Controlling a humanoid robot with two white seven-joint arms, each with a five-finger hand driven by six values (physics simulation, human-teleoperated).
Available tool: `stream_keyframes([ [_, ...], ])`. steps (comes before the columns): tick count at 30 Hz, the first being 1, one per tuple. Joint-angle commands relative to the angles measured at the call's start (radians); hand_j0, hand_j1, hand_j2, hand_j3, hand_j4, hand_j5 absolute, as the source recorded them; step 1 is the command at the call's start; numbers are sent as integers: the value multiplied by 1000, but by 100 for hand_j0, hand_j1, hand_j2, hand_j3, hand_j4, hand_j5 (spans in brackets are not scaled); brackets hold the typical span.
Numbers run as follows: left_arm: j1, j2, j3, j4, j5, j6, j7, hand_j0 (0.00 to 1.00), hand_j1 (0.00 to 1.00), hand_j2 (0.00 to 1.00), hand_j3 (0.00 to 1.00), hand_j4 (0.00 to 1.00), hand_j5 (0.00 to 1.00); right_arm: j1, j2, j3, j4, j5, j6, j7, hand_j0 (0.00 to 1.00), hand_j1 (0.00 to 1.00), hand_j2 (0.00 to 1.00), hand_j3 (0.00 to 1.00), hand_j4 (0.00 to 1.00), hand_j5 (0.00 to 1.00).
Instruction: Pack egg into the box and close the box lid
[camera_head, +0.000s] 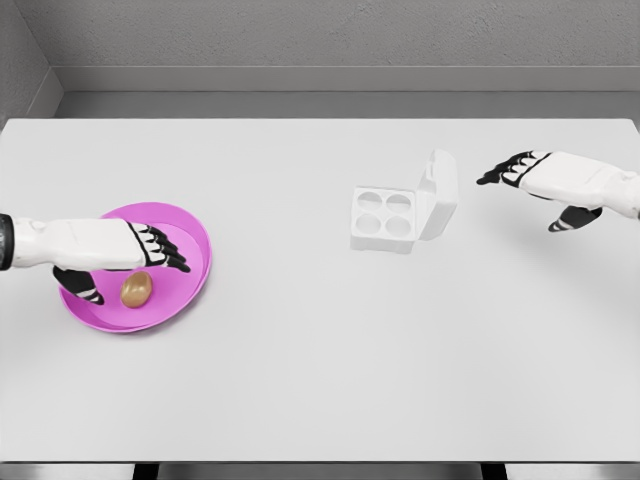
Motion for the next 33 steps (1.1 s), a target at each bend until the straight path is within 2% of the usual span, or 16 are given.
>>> stream_keyframes([
  [1, 0, -7, -3, 3, 3, 2, 0, 100, 100, 100, 100, 100, 100, 0, 0, 4, 1, -4, 3, 0, 100, 100, 100, 100, 100, 100],
  [4, 0, -22, -1, 5, 3, 2, 0, 100, 100, 100, 100, 100, 100, 0, -2, 4, 1, -4, 3, 0, 100, 100, 100, 100, 100, 100],
  [7, 3, -33, 2, 8, -6, 2, 0, 93, 93, 93, 93, 93, 93, 0, -2, 5, -6, -4, 3, 0, 100, 100, 100, 100, 100, 100],
  [9, 8, -32, 2, 25, -5, 2, 0, 96, 96, 96, 96, 96, 96, 0, -2, 5, -7, -6, 3, 0, 100, 100, 100, 100, 100, 100],
  [14, 11, -24, 2, 117, -25, 2, 0, 98, 98, 98, 98, 98, 98, 0, -2, 15, -7, -6, 3, 0, 100, 100, 100, 100, 100, 100],
  [28, 17, -33, -12, 89, -33, 2, 0, 95, 95, 95, 95, 95, 95, 2, -3, 16, -7, -6, 3, 0, 100, 100, 100, 100, 100, 100],
  [31, 17, -33, -12, 83, -33, 2, 0, 92, 92, 92, 92, 92, 92, 0, -3, 16, -9, -6, 3, 0, 100, 100, 100, 100, 100, 100],
  [33, 25, -33, -12, 74, -33, 2, 0, 84, 84, 84, 84, 84, 84, 2, -3, 16, -10, -6, 3, 0, 100, 100, 100, 100, 100, 100],
])
